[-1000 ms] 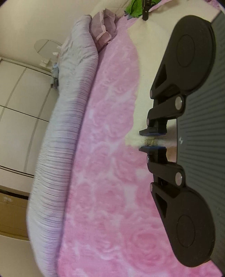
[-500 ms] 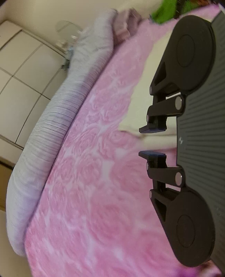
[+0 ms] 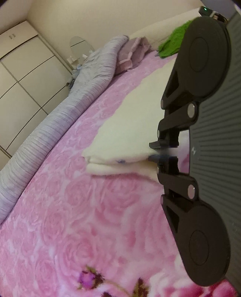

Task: Fold clothes
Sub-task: 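Lay the folded hem down and open both grippers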

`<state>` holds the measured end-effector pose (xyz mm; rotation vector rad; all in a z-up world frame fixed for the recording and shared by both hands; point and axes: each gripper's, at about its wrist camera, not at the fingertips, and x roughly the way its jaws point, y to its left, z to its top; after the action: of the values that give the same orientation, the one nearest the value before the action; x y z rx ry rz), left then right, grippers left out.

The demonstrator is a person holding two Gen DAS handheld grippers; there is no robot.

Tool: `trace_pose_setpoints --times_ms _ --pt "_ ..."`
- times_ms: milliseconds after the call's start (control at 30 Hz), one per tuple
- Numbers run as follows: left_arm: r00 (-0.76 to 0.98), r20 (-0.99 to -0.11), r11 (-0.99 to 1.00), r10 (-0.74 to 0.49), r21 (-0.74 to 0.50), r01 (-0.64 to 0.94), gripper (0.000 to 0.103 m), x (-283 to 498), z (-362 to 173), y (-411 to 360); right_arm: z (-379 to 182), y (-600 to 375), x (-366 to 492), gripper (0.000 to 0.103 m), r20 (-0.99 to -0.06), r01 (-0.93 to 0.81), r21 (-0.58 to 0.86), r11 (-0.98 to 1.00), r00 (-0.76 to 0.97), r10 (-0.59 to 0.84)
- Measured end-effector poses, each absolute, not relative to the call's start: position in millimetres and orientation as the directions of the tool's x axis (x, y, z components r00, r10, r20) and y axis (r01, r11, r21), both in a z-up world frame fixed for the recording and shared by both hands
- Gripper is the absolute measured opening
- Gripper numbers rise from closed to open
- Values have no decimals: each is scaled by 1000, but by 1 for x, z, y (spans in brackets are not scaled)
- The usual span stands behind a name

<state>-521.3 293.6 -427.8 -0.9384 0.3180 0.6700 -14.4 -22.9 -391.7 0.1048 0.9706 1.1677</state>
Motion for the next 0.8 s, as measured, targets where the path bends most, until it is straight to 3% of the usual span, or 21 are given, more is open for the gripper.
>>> trace_pose_setpoints --times_ms 233,333,467,600,800 --pt "713 -566 402 414 -589 -701 7 -535 -446 287 -417 -27 -10 9 -643 -678 524 515 81 761" --pt "690 -596 376 411 -579 -723 14 -535 -458 287 -405 -24 -13 19 -664 -718 463 520 108 740" --pt "626 -608 400 488 -482 -780 13 -530 -424 286 -381 -21 -19 36 -670 -780 347 522 183 719" --pt "591 -562 438 578 -397 -807 13 -518 -384 291 -358 -2 -35 38 -611 -859 199 472 268 745" --pt "685 -607 689 404 -291 -664 14 -408 -379 289 -366 78 -80 38 -609 -977 114 183 76 789"
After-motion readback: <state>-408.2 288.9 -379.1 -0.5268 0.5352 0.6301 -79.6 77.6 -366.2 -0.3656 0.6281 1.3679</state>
